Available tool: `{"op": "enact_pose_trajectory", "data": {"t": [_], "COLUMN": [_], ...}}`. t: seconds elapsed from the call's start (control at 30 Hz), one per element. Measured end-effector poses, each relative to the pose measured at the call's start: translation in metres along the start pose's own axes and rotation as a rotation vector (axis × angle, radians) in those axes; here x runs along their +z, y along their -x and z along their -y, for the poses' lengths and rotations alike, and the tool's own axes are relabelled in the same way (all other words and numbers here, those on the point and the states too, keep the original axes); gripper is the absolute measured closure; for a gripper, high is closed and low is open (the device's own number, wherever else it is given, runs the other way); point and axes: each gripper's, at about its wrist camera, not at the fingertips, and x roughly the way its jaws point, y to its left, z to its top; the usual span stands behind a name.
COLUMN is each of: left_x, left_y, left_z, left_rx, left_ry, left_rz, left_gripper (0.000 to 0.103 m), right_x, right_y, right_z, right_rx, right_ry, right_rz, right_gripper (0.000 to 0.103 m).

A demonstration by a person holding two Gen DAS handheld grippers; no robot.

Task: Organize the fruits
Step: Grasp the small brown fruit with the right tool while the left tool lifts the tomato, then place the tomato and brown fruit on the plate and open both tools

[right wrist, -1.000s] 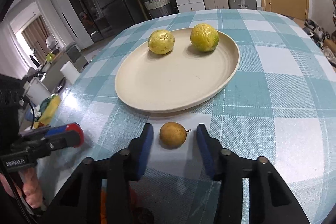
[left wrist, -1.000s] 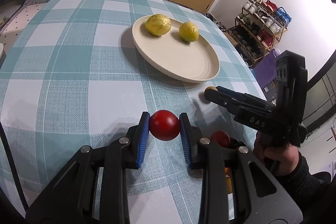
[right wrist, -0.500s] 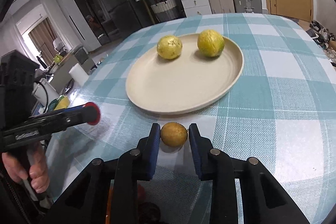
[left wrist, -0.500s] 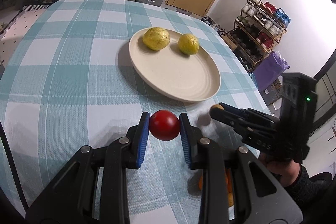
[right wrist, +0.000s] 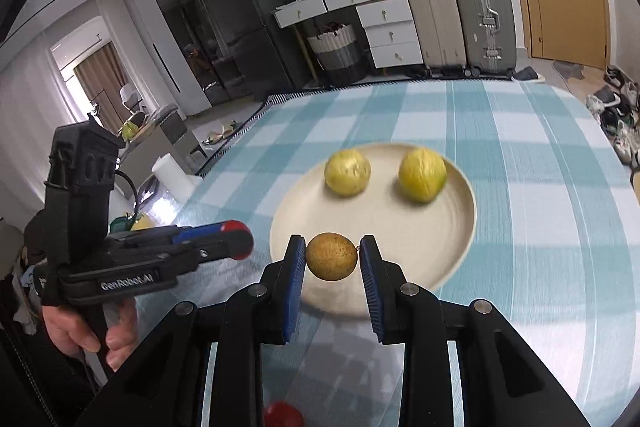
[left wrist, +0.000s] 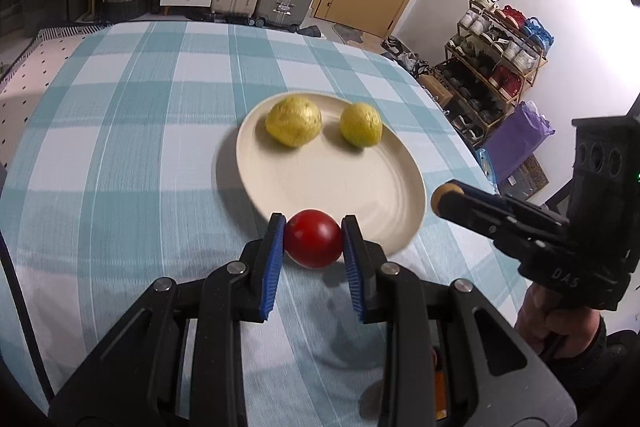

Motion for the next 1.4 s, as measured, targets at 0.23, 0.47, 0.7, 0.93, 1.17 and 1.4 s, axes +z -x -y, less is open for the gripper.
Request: {"op": "enact_pose_trajectory", "data": {"t": [0.23, 0.47, 0.7, 0.93, 1.17, 1.4], "left_x": [0.028, 0.047, 0.056, 0.056, 0.057, 0.060], "left_y": [-0.018, -0.043, -0.065, -0.086, -0.095, -0.098], "left_z": [-0.003, -0.012, -0.020, -0.028, -0.028, -0.024], "left_rx": [0.010, 0.031, 0.029, 0.031, 0.031, 0.047], "left_ry": [0.011, 0.016, 0.018, 0.034, 0.033, 0.017], "left_rz": [-0.005, -0.031, -0.062, -0.085, -0.091, -0.087], "left_gripper": [0.078, 0.077, 0.077, 0.077, 0.077, 0.077], "right_x": [0.032, 0.051, 0.048, 0.041, 0.037, 0.039], "right_y": [-0.013, -0.041, -0.073, -0.100, -0.111, -0.108], "right_z": [0.005, 0.016, 0.023, 0.032, 0.037, 0.033], "right_rx": [0.008, 0.027, 0.041, 0.037, 0.014, 0.015], "right_ry": [0.016, -0.002, -0.019, -0.044, -0.057, -0.036], "right_rz": [0.008, -0.011, -0.068, -0.116, -0.128, -0.099], "right_gripper": [0.074, 0.074, 0.074, 0.074, 0.074, 0.073]}}
